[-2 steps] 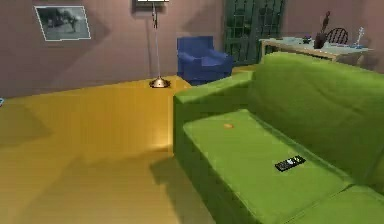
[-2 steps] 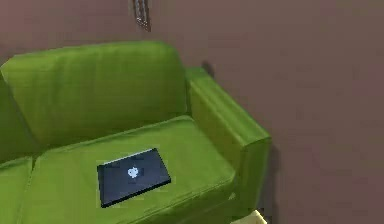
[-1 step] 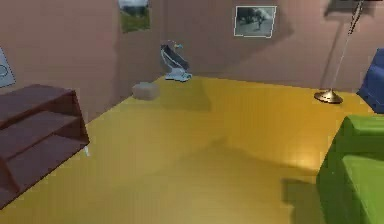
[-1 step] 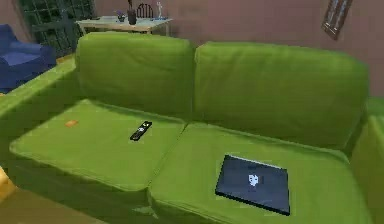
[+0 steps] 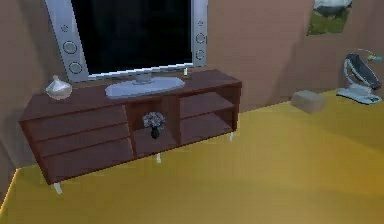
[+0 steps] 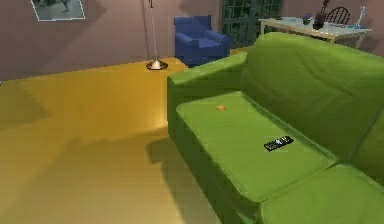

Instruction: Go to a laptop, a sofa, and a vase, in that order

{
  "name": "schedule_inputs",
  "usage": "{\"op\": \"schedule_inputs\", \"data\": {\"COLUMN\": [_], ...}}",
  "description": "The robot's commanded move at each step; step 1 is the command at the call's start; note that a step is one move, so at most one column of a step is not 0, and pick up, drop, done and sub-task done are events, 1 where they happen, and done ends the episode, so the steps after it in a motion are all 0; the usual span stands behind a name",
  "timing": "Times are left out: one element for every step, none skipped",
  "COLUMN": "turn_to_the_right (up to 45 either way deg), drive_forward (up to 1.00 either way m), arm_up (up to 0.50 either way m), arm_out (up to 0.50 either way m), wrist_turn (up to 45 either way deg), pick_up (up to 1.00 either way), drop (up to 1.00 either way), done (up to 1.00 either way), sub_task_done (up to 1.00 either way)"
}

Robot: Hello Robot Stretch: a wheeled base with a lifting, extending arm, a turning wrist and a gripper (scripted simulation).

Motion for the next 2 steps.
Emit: {"op": "schedule_inputs", "data": {"turn_to_the_right": [-24.0, 0.0], "drive_forward": [0.00, 1.00], "arm_up": [0.00, 0.00], "arm_out": [0.00, 0.00], "wrist_turn": [0.0, 0.0], "pick_up": [0.00, 0.00], "drop": [0.00, 0.00], "done": [0.00, 0.00], "sub_task_done": [0.00, 0.00]}}
